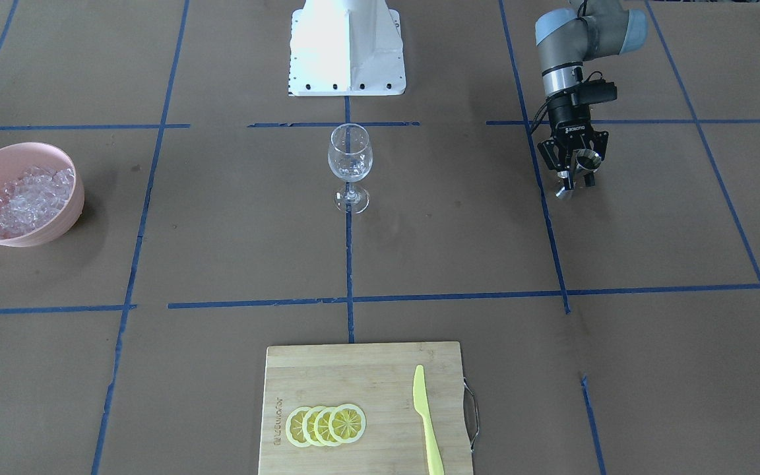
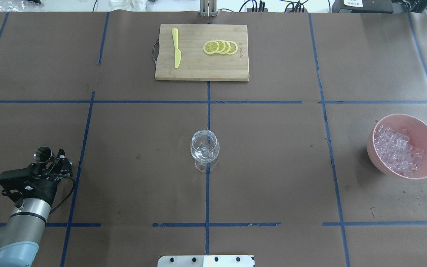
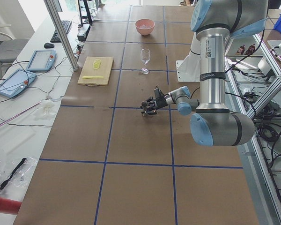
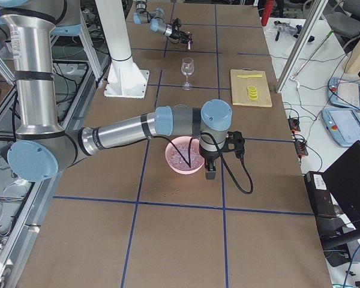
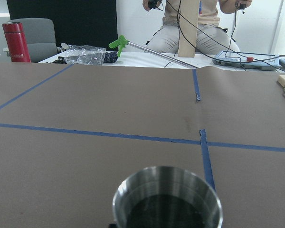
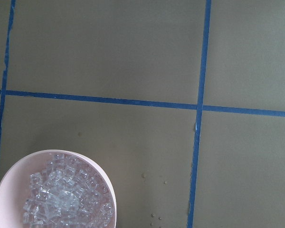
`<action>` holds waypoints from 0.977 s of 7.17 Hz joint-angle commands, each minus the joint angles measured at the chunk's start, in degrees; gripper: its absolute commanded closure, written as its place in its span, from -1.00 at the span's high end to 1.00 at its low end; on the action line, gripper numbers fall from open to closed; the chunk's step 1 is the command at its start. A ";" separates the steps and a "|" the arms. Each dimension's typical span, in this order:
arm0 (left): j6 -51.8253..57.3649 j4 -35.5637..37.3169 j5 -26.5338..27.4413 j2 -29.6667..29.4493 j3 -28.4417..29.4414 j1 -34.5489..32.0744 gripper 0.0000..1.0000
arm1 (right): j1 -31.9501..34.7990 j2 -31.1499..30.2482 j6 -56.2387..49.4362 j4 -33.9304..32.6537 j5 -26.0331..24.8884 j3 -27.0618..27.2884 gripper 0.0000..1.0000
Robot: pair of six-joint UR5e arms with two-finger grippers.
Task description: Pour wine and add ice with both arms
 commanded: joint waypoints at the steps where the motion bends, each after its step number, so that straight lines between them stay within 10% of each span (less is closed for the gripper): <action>1: -0.79 0.00 0.00 0.00 0.03 -0.04 -0.61 | 0.00 -0.13 0.04 0.00 0.00 -0.15 1.00; 3: -1.68 0.00 0.00 0.00 -0.32 -0.04 -1.00 | 0.00 -0.04 0.04 0.00 0.00 -0.33 1.00; 7: -0.81 -0.09 0.26 0.26 -5.40 -4.33 -1.00 | 0.00 -0.13 0.04 0.00 0.88 -0.50 1.00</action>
